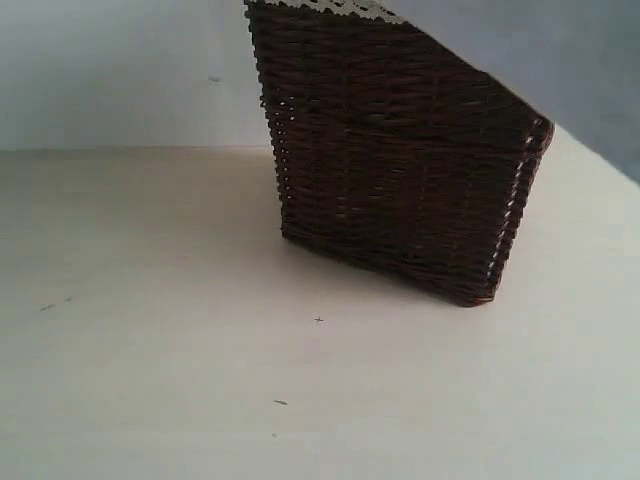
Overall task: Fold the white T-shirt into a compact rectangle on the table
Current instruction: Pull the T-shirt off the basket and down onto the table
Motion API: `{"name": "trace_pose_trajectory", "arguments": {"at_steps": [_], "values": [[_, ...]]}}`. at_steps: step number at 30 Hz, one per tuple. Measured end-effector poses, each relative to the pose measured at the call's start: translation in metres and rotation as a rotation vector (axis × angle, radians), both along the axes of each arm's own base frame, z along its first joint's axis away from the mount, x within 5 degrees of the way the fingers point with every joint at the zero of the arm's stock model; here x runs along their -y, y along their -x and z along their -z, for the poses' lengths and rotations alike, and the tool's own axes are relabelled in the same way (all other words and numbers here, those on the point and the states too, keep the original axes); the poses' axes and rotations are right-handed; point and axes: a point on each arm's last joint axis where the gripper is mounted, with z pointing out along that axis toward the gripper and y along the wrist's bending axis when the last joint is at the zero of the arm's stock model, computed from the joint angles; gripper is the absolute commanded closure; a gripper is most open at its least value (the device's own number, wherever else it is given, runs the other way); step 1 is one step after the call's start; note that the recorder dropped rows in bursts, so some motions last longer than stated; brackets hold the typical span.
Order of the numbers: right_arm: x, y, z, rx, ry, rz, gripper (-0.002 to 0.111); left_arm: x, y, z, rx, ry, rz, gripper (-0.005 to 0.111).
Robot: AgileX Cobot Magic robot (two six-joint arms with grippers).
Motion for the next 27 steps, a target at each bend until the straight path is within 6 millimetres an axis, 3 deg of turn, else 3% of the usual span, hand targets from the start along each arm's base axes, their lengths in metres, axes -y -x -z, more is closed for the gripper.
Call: {"name": "trace_pose_trajectory", "arguments": {"at_steps": [6,8,12,14,17,21,25,27], "values": [[0.001,0.028,-0.048,0.14,-0.04,-0.023,0.108,0.0,0.0,0.0,0.0,0.0,0.0,0.107],[0.001,0.047,-0.071,0.209,-0.068,-0.041,0.108,0.0,0.0,0.0,0.0,0.0,0.0,0.107],[0.004,0.107,-0.121,0.362,-0.152,-0.113,0.108,0.0,0.0,0.0,0.0,0.0,0.0,0.107],[0.004,0.13,-0.134,0.411,-0.179,-0.143,0.108,0.0,0.0,0.0,0.0,0.0,0.0,0.107],[0.004,0.149,-0.141,0.42,-0.216,-0.195,0.108,0.0,0.0,0.0,0.0,0.0,0.0,0.107],[-0.003,0.127,-0.123,0.138,-0.149,-0.217,0.108,0.0,0.0,0.0,0.0,0.0,0.0,0.107],[-0.01,0.086,-0.089,-0.233,-0.034,-0.215,0.108,0.0,0.0,0.0,0.0,0.0,0.0,0.107],[-0.012,0.052,-0.058,-0.483,0.086,-0.186,0.108,0.0,0.0,0.0,0.0,0.0,0.0,0.107]]}}
